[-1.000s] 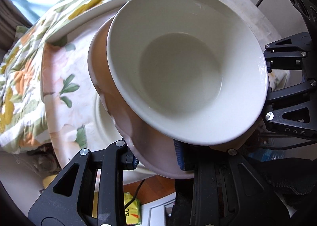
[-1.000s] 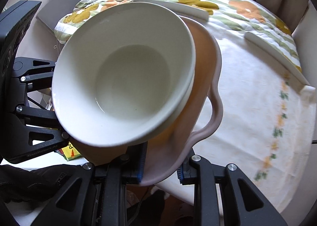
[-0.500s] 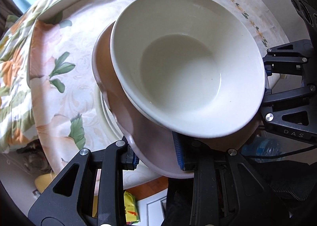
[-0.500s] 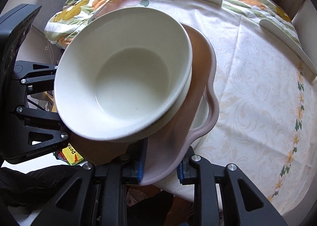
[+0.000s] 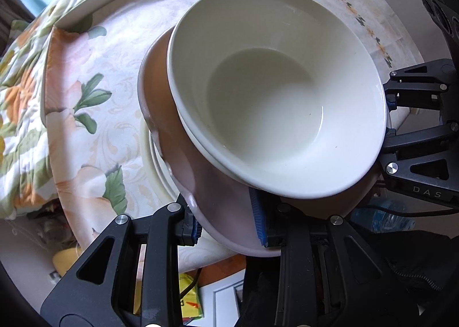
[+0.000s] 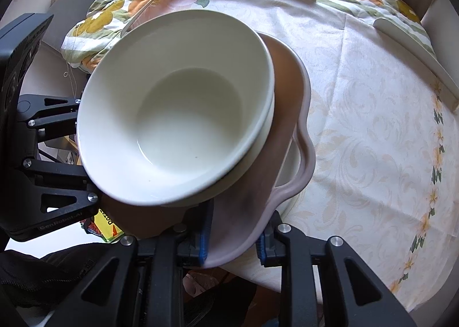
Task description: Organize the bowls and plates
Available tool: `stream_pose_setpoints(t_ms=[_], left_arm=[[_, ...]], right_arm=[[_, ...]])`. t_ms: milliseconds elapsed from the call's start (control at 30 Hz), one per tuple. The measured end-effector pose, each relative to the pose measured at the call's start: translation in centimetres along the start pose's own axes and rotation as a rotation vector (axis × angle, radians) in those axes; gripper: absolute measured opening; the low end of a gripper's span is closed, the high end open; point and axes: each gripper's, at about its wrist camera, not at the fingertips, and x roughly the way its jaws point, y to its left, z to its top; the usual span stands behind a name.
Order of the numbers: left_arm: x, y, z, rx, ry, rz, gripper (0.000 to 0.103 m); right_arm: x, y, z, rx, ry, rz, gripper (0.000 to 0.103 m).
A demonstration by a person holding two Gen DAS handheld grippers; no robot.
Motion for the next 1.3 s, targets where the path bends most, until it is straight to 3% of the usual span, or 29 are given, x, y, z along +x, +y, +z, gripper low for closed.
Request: stream_pose_setpoints(t_ms=[233,300,367,400,533,567,800,1067,1233,1267,1300], left_arm=[[-1.1,0.1,0.5,0.018,0.037,0.007,0.031],[-1.6,0.0,0.6,0.025,0.031,0.002,0.044],[-2.3,-0.4,0.8,0.040,0.018,0.014,0.072],[-2.7,-0.5,0.7,0.051,0.012,0.024,0.075],[-3.4,-0.5,0.7,0.061,0.012,0.025,0.076],[-3.5,-0.4,0.7,0.056,0.011,0.018,0.076],[-4.6,-0.6,-0.2,0.012,-0.029,0.021,0.076],[-11.3,-3.2,-3.3,-0.131,-0.183,0.103,0.076],[-18.8,-7.5,-5.6,-0.217,-0.418,0.173,0.076],[-20.2,-8.3,-6.1,-0.231,-0.465,0.185,0.077],[-21.4,-9.0,-6.5,-0.243,-0.510,0.191,0.078]], right_arm=[[-0.2,-0.1,0.7,0.013,0.045,0.006,0.024],[-0.4,-0.2,0.8,0.021,0.061,0.013,0.024],[-0.7,-0.1,0.9,0.016,0.067,0.006,0.024],[-0.8,-0.1,0.9,0.012,0.070,-0.001,0.024],[-1.5,-0.4,0.8,0.035,0.059,0.000,0.036],[-1.8,-0.5,0.8,0.042,0.053,0.002,0.044],[-3.1,-0.6,-0.6,0.111,0.001,0.002,0.045],[-9.6,0.1,-4.2,0.081,-0.173,-0.002,0.045],[-16.9,0.7,-8.4,0.111,-0.369,-0.059,0.045],[-18.6,0.8,-9.3,0.120,-0.419,-0.085,0.048],[-20.1,0.9,-10.2,0.129,-0.465,-0.106,0.059]])
